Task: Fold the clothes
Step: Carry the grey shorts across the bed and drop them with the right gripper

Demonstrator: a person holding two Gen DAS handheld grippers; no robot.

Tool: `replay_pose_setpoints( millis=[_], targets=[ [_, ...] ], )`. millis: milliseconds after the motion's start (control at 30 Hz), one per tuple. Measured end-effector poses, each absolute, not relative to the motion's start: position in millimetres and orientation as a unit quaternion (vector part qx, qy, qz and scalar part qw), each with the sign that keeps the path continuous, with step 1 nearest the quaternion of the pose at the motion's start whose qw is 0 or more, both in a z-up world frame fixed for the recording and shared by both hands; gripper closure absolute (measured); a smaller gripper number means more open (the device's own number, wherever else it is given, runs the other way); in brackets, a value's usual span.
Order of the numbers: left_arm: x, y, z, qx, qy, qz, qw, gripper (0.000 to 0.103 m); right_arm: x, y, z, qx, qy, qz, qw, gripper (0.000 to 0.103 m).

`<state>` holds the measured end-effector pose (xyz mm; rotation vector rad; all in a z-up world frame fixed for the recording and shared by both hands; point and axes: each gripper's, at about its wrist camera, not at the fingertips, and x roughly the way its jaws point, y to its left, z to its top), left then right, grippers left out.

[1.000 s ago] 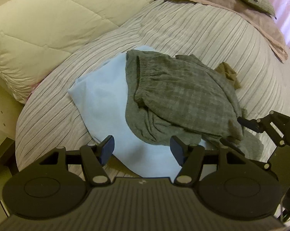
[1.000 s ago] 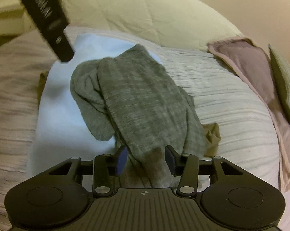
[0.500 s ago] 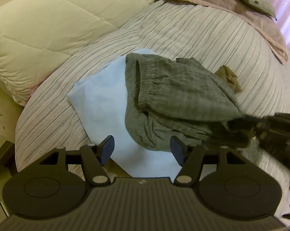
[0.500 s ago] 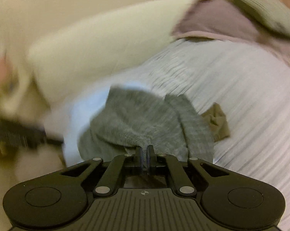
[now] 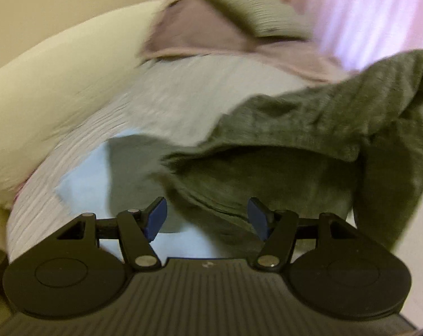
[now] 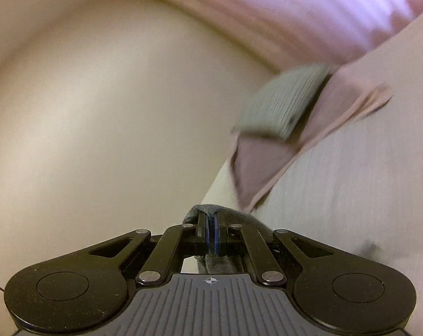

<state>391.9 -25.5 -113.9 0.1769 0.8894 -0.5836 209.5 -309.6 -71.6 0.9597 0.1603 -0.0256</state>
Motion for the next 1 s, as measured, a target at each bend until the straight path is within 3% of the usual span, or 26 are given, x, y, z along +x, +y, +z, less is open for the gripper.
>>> replay_pose_setpoints(
  millis=[233,467,533,600,633,667,800,1000],
  targets=[
    [277,-104,-81,0.111,0.399,-0.375,0.829,0.043,45,-325,-9,0.413,0.054,-0.119,0.901,0.102],
    [150,-178,-67,0.128,0.384,-0.463,0.788,0.043,-90,-357,-7,0.419,0.058,-0.215,0.880,0.101],
    [116,-191,-68,0.133,0.382,-0.480,0.778,0.043,-128,-369,-13,0.428,0.092,-0.249,0.864,0.100],
    [88,-200,-74,0.138,0.388,-0.488,0.770,0.043,-161,-384,-22,0.436,0.144,-0.280,0.843,0.059],
    [75,-204,-78,0.141,0.394,-0.489,0.765,0.043,-174,-386,-28,0.432,0.165,-0.292,0.837,0.021],
    [64,-207,-82,0.145,0.402,-0.489,0.761,0.043,-187,-387,-34,0.427,0.185,-0.304,0.831,0.016],
    [28,-212,-98,0.184,0.431,-0.488,0.737,0.043,-225,-369,-63,0.427,0.246,-0.349,0.797,0.016],
    [1,-208,-104,0.257,0.414,-0.500,0.716,0.042,-258,-321,-101,0.427,0.314,-0.413,0.741,0.016]
  ],
)
